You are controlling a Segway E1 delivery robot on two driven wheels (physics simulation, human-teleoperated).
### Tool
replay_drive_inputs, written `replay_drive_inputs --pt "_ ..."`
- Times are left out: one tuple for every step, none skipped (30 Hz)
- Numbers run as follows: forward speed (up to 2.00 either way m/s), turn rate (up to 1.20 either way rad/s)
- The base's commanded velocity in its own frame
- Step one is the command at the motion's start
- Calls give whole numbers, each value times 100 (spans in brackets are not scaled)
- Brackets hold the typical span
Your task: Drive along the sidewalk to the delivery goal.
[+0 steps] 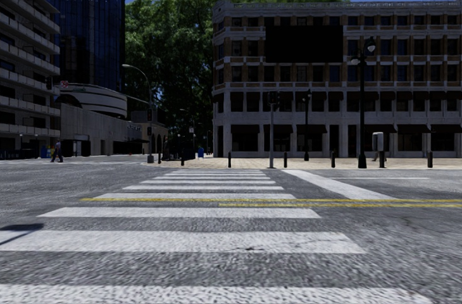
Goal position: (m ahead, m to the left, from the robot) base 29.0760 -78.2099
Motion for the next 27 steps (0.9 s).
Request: replay_drive_inputs --pt "200 0" --pt "200 0" --pt "200 0" --pt "200 0" --pt "200 0" --pt "200 0" --pt "200 0" --pt "200 0" --pt "200 0" --pt "200 0" --pt "200 0" --pt "200 0" --pt "200 0" --pt "200 0" --pt "200 0" --pt "200 0" --pt "200 0" --pt "200 0" --pt "200 0" --pt "200 0" --pt "200 0" --pt "200 0" --pt "200 0" --pt "200 0" --pt "200 0" --pt "200 0" --pt "200 0"
